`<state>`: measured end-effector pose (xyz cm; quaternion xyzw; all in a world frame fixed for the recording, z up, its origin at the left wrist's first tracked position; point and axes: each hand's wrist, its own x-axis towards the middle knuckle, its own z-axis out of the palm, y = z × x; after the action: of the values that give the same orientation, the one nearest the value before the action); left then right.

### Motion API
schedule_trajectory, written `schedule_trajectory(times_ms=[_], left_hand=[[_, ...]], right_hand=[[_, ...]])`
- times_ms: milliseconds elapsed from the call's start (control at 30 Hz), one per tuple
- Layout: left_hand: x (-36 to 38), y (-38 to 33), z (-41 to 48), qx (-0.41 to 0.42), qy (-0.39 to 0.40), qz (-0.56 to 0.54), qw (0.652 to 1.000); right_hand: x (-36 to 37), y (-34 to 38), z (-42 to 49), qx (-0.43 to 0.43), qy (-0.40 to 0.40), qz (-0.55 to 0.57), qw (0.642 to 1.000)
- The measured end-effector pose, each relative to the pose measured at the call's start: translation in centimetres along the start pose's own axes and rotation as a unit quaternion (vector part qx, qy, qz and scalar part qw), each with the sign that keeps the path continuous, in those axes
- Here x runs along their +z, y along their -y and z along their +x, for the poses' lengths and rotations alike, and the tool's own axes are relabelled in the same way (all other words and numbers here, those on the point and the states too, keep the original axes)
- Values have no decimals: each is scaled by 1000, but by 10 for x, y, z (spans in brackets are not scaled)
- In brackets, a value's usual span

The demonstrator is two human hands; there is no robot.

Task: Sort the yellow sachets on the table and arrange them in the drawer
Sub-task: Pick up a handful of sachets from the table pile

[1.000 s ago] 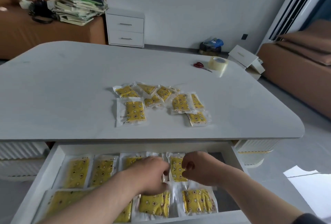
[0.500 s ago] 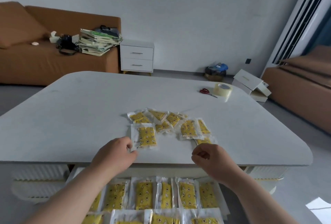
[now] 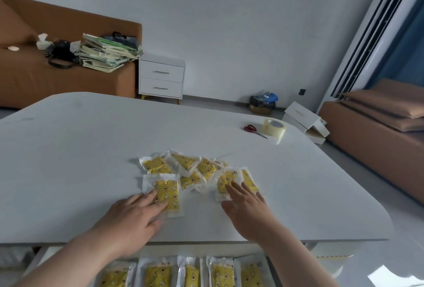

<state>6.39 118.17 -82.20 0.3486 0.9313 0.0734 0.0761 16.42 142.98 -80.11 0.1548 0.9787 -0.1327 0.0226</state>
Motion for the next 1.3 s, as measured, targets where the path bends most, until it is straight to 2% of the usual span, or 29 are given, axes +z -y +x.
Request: schedule_trajectory(times_ms=[67,133,267,467,567,733,933,1100,1300], left_hand=[[0,1,-1,3,-16,-17,1000],[-2,3,-3,0,-28,-38,999],[-5,9,-6,-25,-93,-45,994],[-11,4,-10,-131,-132,-5,983],[-14,4,-7,-186,-115,-4,976],[-21,7,-2,-243,-55,-66,966],[-28,11,-1,-308,-8,-156,938],[-29,14,1,-308,-11,-181,934],[-33,14,-2,-323,19,-188,927]], right_hand=[[4,1,4,4,25,-2,1000],[6,1,5,2,17,8,1000],[6,1,0,10,-62,28,998],[2,1,-5,118,-134,51,983],[3,3,-1,175,-119,32,977],[6,6,7,210,-91,11,973],[1,2,13,245,-56,53,966],[-1,0,12,267,-51,140,952],[-4,-5,6,286,-79,282,913]])
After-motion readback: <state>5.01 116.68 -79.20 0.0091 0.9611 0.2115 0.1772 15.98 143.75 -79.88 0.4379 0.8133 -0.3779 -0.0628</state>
